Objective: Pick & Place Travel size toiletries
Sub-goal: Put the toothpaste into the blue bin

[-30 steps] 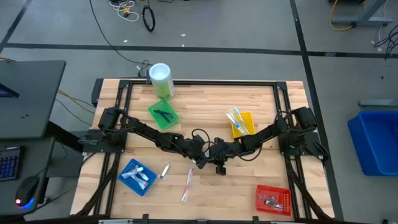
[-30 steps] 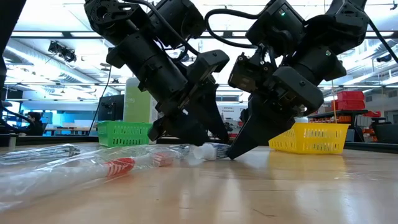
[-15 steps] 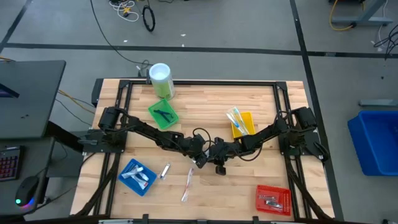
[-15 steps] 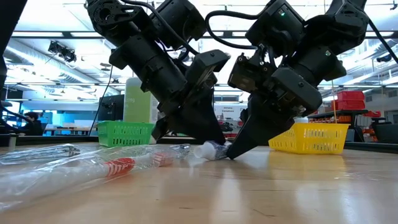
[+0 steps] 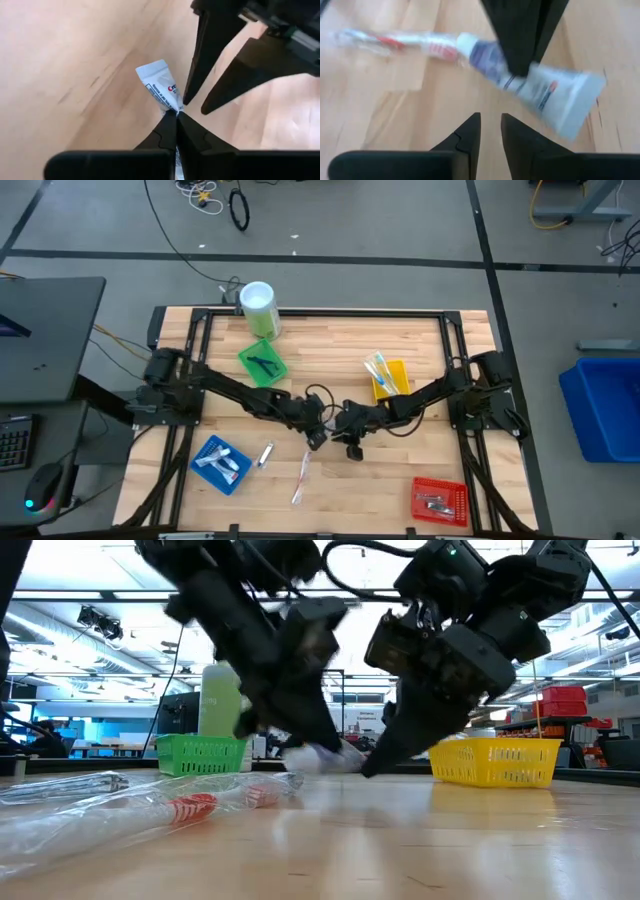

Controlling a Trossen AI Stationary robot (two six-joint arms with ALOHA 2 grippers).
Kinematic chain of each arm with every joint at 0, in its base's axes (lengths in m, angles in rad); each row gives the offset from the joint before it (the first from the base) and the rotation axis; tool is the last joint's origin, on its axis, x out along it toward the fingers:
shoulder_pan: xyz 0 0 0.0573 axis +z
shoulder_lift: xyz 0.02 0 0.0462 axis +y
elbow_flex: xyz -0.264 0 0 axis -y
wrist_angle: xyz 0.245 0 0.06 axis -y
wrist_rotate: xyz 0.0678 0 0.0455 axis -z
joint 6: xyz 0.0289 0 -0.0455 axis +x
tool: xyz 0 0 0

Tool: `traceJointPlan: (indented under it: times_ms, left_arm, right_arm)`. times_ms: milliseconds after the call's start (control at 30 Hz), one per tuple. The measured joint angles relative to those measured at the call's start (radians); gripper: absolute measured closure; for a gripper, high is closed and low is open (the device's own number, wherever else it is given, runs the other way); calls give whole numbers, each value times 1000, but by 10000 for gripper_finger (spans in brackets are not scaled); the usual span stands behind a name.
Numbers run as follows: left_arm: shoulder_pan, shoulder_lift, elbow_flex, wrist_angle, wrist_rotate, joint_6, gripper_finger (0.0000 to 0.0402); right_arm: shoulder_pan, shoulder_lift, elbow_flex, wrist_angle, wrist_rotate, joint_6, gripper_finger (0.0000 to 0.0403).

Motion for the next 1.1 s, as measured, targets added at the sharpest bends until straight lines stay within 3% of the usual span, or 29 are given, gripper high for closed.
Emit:
traceJointPlan:
  times_ms: [333,533,633,700,900,1100]
  left_arm:
    - [-74,-352,1,-479,-90,-33,397]
    - [-251,-537,2,-775,-295,-232,398]
    - [-364,-579,2,-930,-330,-399,397]
    - [-443,-586,1,-1012,-317,-430,397]
    - [-641,-580,-9,-1049,-294,-495,397]
    - [-768,-579,-79,-1003,-235,-353,396]
  right_arm:
    - [5,-4,0,50,-12,8,317]
    - [5,-4,0,50,-15,8,286]
    - [5,-4,0,44,-15,8,258]
    - [5,-4,0,45,-15,8,236]
    - [6,-4,-1,48,-15,8,179]
    - [6,-4,-1,49,-15,8,149]
